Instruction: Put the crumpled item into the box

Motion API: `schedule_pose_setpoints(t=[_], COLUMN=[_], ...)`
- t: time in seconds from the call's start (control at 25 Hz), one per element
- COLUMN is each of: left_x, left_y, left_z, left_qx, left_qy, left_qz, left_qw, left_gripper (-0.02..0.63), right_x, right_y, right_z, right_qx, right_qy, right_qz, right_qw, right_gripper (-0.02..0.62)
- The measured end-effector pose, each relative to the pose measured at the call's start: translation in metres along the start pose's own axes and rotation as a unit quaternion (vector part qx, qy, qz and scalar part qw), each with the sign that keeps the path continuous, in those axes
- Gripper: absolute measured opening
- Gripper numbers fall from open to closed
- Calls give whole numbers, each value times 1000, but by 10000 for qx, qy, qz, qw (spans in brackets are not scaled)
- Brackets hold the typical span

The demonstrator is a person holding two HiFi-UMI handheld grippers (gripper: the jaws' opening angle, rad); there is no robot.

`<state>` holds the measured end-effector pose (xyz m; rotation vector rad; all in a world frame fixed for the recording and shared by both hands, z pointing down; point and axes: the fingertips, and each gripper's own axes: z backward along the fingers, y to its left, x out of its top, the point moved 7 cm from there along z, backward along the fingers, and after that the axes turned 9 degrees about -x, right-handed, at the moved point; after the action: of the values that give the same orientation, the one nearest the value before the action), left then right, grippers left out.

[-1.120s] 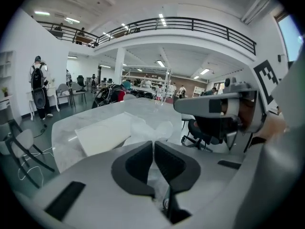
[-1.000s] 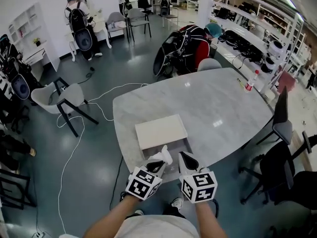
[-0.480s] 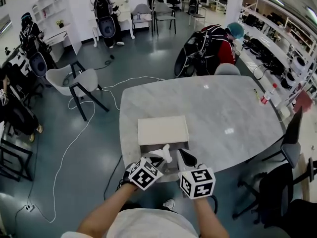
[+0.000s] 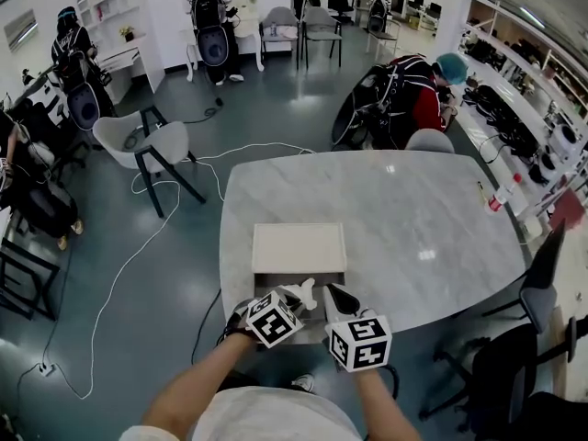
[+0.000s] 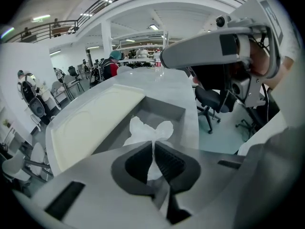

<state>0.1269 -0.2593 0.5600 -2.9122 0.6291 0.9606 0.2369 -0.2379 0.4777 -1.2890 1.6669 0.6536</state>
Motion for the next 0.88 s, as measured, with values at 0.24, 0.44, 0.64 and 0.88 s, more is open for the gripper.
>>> schedule_pose_setpoints(t=[0.24,0.44,0.64,0.88], left_x=[0,-6,-5,-4], left_y=[3,4,9,8], left_z=[-12,-23,-27,-24], left_qx=[78,171,159,108], left_qy=[296,627,658,495], left_qz=[-158,-351,-146,105], left_qw=[9994,9973,9976,9987], left_gripper=[20,20,20,21], right_x=[-2,-10,-12,-15], right_y=[-1,-6,-8,-9], right_z=[-2,-2,-3,-2], right_qx=[81,89,98,140], right_qy=[41,115,165,222], right_qz=[70,29,-5,-74], right_qw=[9999,9999,9998,9996], right_gripper=[5,5,5,5])
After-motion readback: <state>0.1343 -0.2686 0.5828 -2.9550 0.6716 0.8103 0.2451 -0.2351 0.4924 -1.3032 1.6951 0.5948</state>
